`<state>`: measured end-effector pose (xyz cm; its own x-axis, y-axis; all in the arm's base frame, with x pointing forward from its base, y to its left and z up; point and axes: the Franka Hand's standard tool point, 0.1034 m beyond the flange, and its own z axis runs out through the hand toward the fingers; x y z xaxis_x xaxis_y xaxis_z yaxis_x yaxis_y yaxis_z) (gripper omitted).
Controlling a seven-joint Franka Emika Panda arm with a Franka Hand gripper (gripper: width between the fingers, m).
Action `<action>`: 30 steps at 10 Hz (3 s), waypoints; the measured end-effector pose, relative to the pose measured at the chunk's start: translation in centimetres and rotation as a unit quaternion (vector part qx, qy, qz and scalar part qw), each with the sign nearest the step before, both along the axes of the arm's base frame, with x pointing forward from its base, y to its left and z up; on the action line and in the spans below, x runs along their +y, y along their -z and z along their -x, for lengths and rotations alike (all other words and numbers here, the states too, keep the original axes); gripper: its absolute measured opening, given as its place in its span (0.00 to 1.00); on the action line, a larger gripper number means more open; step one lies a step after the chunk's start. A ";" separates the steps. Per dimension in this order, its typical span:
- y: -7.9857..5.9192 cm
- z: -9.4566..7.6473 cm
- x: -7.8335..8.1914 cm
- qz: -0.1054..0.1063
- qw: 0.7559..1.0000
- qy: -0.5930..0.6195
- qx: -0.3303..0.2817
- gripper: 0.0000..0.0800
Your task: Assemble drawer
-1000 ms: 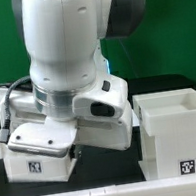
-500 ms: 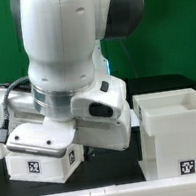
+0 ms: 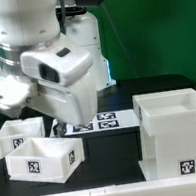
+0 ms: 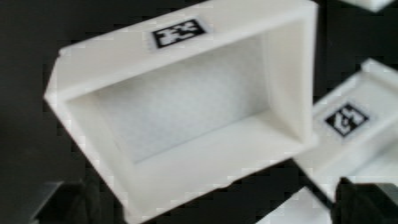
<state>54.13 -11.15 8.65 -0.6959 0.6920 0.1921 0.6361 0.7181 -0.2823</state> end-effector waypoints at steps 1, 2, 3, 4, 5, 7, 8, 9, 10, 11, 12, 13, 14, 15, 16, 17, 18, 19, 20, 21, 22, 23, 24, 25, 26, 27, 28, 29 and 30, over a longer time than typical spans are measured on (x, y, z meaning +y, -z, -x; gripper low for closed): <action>0.6 -0.4 0.1 -0.009 1.000 -0.017 0.004 0.81; 0.7 -0.4 0.1 0.010 0.999 0.037 0.000 0.81; 0.7 -0.4 0.1 0.022 0.997 0.070 -0.002 0.81; 0.7 -0.4 0.0 0.034 0.994 0.103 -0.004 0.81; 0.7 -0.3 -0.3 0.045 0.981 0.187 -0.008 0.81; 0.7 0.3 -0.9 0.079 0.922 0.380 -0.021 0.81; 0.4 0.8 -0.9 0.097 0.904 0.417 0.002 0.81; -1.1 -1.0 -1.5 0.103 0.891 0.441 0.013 0.81; -0.7 -2.1 -1.6 0.109 0.874 0.473 -0.008 0.81; -0.5 -1.7 -1.4 0.120 0.860 0.496 -0.004 0.81; -0.7 -2.2 -1.5 0.131 0.825 0.550 -0.016 0.81; -1.3 -2.8 -1.9 0.138 0.776 0.614 -0.042 0.81; -1.4 -2.4 -1.5 0.150 0.709 0.687 -0.060 0.81; -0.8 -1.3 -0.2 0.165 0.633 0.753 -0.067 0.81; -0.1 -0.1 1.5 0.191 0.564 0.802 -0.058 0.81; -0.3 -0.2 2.4 0.195 0.542 0.815 -0.057 0.81; -0.3 -0.2 2.4 0.197 0.518 0.831 -0.051 0.81; -0.2 -0.2 2.5 0.203 0.489 0.847 -0.048 0.81; -0.2 -0.2 2.7 0.206 0.468 0.859 -0.044 0.81; -0.2 -0.2 2.9 0.214 0.421 0.880 -0.040 0.81; 0.1 -0.1 3.2 0.231 0.343 0.910 -0.035 0.81; 0.6 0.1 3.5 0.242 0.291 0.925 -0.029 0.81; 1.4 0.4 3.7 0.252 0.235 0.939 -0.013 0.81; 1.9 0.5 3.9 0.258 0.174 0.950 0.009 0.81; 2.0 0.3 3.9 0.250 0.176 0.952 0.012 0.81; 2.0 0.3 4.0 0.250 0.177 0.952 0.012 0.81; 2.0 0.3 4.1 0.250 0.178 0.952 0.012 0.81; 2.2 0.4 4.2 0.252 0.179 0.951 0.013 0.81; 2.9 0.6 4.5 0.257 0.181 0.949 0.014 0.81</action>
Offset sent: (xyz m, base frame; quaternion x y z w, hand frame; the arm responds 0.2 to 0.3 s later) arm 0.0000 0.0000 0.0000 0.0000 0.0000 0.1938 0.9810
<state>53.49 -6.67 5.75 0.8855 -0.3903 -0.2522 -0.4090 -0.9122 -0.0239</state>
